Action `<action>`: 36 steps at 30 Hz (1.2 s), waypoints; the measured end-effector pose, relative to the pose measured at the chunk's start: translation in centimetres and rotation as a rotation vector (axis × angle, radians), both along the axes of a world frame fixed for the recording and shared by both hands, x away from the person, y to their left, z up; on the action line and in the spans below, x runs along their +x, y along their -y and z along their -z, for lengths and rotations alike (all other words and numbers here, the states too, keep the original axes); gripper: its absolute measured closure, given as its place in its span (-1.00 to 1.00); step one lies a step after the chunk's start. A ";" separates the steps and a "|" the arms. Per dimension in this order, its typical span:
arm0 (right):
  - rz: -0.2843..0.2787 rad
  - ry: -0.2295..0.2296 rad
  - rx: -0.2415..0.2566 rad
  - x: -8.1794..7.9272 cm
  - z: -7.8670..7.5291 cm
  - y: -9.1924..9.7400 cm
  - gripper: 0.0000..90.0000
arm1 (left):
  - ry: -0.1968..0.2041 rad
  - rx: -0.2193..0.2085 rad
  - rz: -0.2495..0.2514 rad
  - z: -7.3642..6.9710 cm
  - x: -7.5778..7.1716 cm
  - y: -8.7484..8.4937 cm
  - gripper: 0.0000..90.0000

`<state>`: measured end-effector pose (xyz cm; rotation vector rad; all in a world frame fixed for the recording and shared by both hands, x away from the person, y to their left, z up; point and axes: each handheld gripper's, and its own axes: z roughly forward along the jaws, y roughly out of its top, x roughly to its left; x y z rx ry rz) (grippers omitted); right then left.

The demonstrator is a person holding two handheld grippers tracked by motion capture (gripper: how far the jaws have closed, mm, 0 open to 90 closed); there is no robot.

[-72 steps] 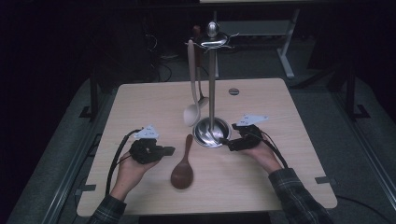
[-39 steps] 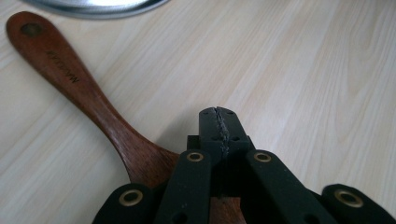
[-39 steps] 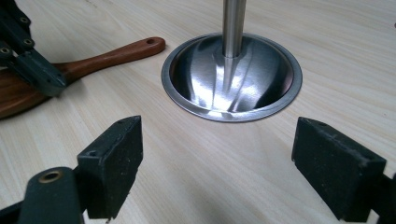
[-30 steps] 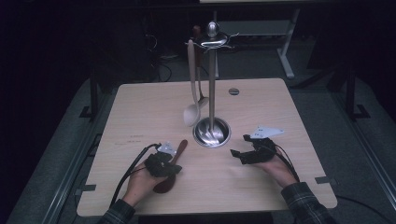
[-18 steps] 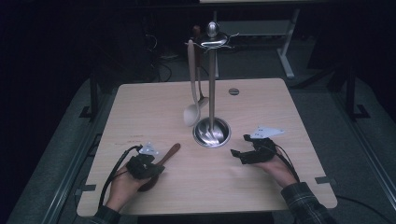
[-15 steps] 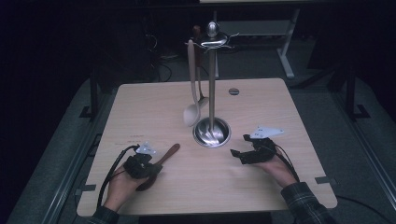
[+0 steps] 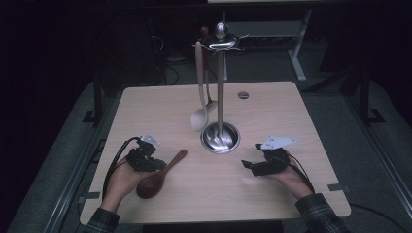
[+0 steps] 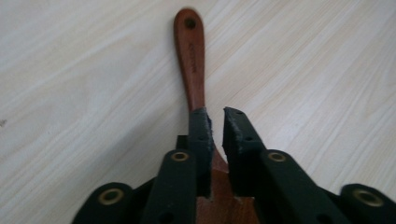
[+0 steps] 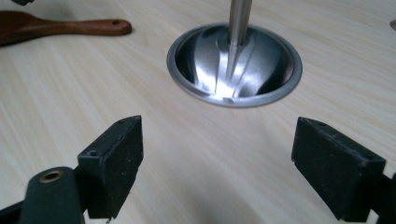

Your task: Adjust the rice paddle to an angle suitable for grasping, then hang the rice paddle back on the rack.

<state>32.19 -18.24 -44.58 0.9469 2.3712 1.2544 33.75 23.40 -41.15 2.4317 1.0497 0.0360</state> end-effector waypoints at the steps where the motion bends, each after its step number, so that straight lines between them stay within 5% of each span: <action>1: 0.001 0.001 -0.003 -0.2 0.0 0.2 -0.64 | -0.017 0.016 0.004 0.2 0.3 0.2 0.71; 13: 0.012 0.003 -0.001 -0.1 0.2 0.8 -0.64 | -0.108 0.134 0.019 1.6 2.5 2.1 0.60; 30: 0.015 -0.001 -0.005 0.0 0.3 0.8 -0.64 | -0.078 0.211 -0.007 2.3 2.4 3.4 0.66; 36: 0.016 -0.004 -0.005 0.0 0.3 0.8 -0.63 | -0.079 0.205 -0.020 2.4 2.4 3.2 0.72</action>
